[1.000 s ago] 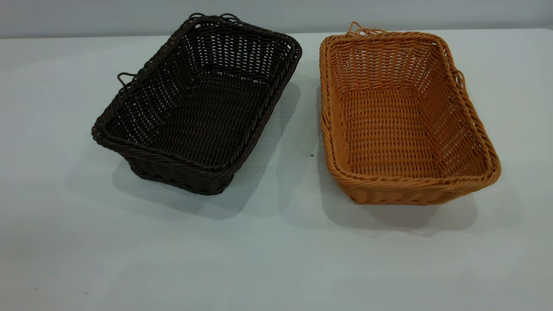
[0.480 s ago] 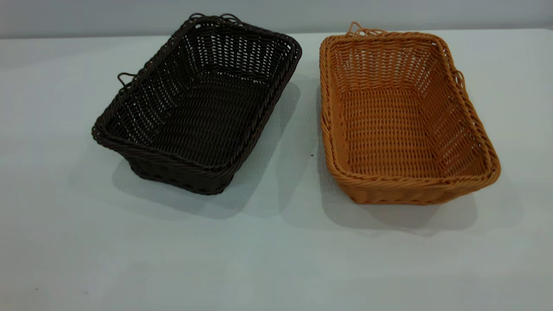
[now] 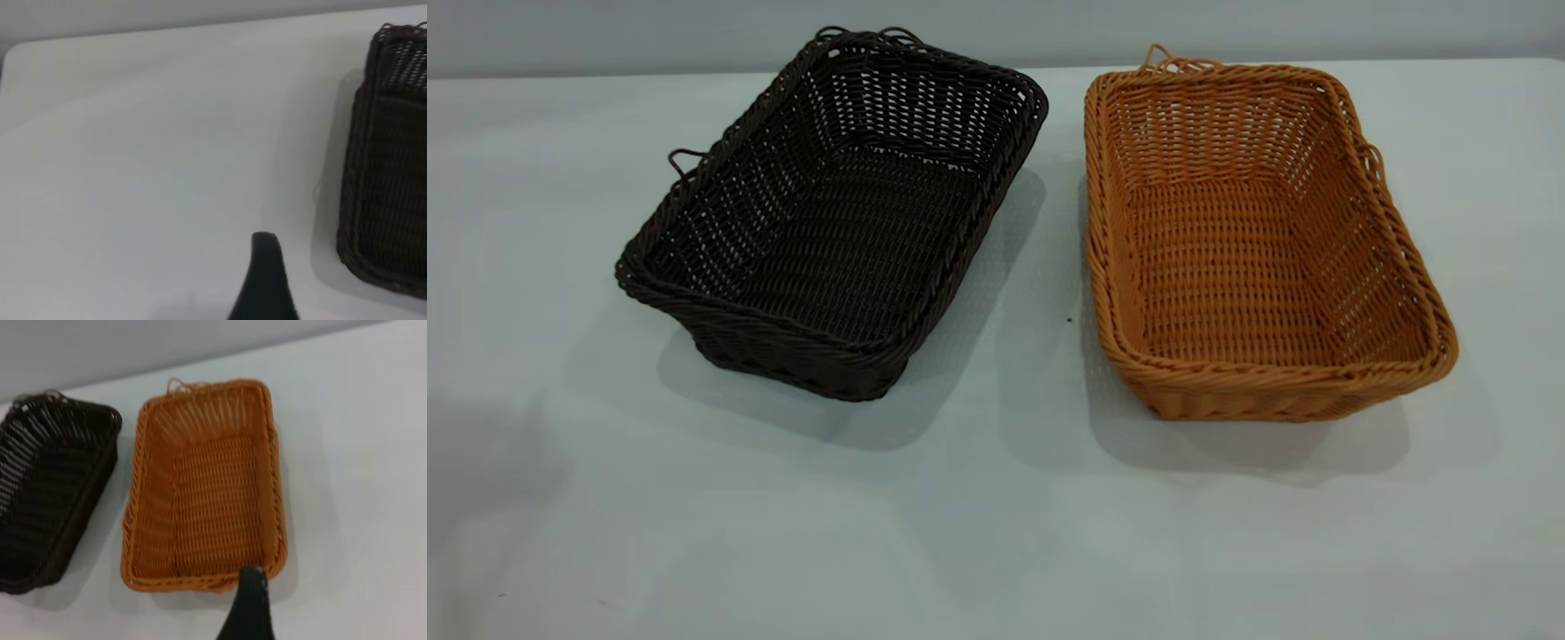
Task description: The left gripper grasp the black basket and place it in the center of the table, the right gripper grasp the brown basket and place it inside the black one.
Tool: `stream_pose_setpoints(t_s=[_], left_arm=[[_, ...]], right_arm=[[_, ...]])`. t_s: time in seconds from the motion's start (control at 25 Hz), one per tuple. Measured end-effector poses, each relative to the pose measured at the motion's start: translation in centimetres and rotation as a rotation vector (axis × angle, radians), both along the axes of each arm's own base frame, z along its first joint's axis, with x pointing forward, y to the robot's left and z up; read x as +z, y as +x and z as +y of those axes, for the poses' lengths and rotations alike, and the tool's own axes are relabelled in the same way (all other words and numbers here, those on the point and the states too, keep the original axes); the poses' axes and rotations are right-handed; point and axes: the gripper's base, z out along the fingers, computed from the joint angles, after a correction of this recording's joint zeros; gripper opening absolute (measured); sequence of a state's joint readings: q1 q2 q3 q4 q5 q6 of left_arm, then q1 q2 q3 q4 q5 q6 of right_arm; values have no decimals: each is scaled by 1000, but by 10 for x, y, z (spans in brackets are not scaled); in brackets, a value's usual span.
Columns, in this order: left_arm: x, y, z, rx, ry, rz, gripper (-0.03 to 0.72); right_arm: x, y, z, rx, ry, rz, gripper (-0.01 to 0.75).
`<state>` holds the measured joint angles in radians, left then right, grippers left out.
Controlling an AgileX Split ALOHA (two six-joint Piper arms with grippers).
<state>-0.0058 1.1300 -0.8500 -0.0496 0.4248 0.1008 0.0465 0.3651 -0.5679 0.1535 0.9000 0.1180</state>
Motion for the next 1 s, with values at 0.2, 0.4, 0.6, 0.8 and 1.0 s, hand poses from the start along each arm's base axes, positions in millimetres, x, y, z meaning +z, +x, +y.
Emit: stream_pose_setpoints(t_s=[0.2, 0.4, 0.6, 0.8, 1.0], left_arm=[[-36, 61, -15, -57, 14, 96, 530], [-86, 110, -40, -122, 25, 178, 530], [-142, 149, -58, -162, 45, 271, 530], [-186, 181, -78, -214, 66, 322, 530], [-216, 202, -88, -228, 71, 345, 530]], right_arm=[[-3, 10, 0, 8, -14, 43, 578], [-6, 24, 6, 28, 41, 94, 576], [-16, 49, 10, 36, 84, 205, 576], [-33, 75, 12, 24, 104, 335, 575], [-53, 98, 17, 11, 159, 461, 576]])
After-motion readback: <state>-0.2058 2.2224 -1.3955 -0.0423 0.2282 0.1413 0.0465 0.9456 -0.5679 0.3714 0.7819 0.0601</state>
